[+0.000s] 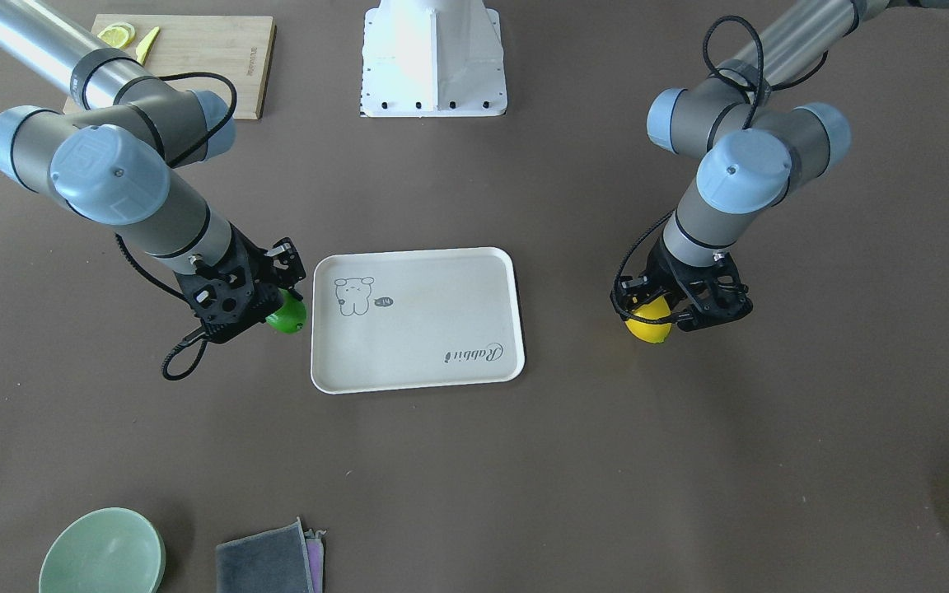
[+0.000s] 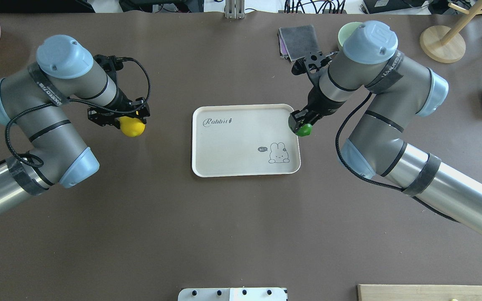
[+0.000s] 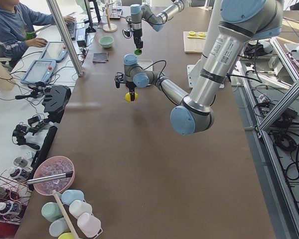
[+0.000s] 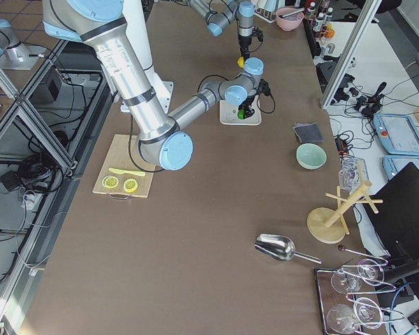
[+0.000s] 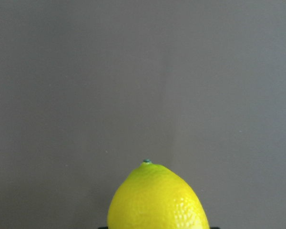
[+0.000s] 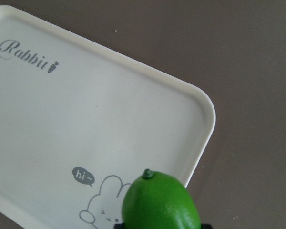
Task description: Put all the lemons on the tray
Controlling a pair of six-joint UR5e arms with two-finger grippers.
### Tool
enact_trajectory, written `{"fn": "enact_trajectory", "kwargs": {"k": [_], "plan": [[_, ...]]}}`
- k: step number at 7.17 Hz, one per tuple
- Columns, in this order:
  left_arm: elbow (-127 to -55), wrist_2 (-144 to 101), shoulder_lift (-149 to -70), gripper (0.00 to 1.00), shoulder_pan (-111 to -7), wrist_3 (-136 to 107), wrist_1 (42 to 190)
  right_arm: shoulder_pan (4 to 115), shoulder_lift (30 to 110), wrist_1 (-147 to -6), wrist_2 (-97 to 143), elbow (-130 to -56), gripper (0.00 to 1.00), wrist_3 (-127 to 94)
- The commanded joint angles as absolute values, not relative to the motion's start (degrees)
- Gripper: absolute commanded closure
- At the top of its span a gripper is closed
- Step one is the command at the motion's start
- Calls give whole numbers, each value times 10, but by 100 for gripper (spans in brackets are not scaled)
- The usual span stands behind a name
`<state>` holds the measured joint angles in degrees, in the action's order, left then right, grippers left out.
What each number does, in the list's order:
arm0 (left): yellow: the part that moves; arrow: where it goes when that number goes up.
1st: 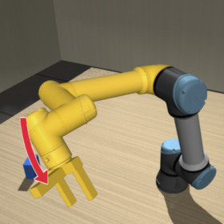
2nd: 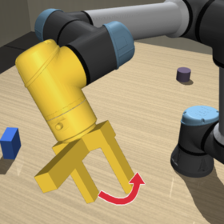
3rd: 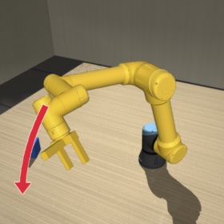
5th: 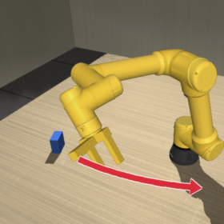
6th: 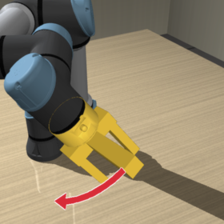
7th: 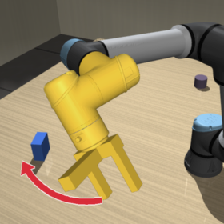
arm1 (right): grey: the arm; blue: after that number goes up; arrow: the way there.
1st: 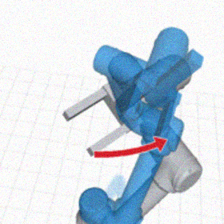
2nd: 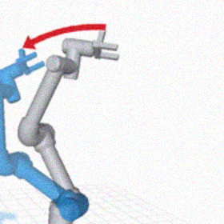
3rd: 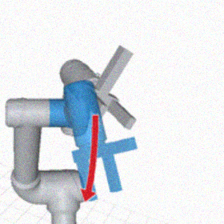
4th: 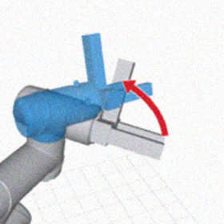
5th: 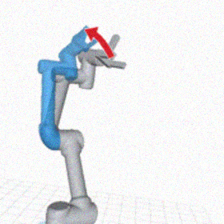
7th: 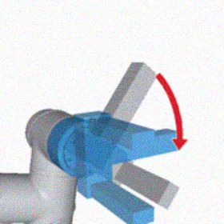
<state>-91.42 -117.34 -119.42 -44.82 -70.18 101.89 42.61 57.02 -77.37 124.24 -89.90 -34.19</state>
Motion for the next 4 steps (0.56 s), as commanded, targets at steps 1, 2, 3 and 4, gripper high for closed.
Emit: {"fn": "enact_trajectory", "kwargs": {"k": [1,2,3,4], "plan": [[-915,-1175,-1246,100,-443,-756,1014,379,554,-772,1186,-891,100,-378],[-911,-1173,-1264,100,-431,-765,1016,368,553,-772,1167,-887,98,-379],[-884,-1172,-1294,100,-418,-788,1021,363,541,-772,1155,-876,75,-392],[-851,-1171,-1326,100,-410,-798,1024,360,526,-771,1154,-865,1,-415]]}}
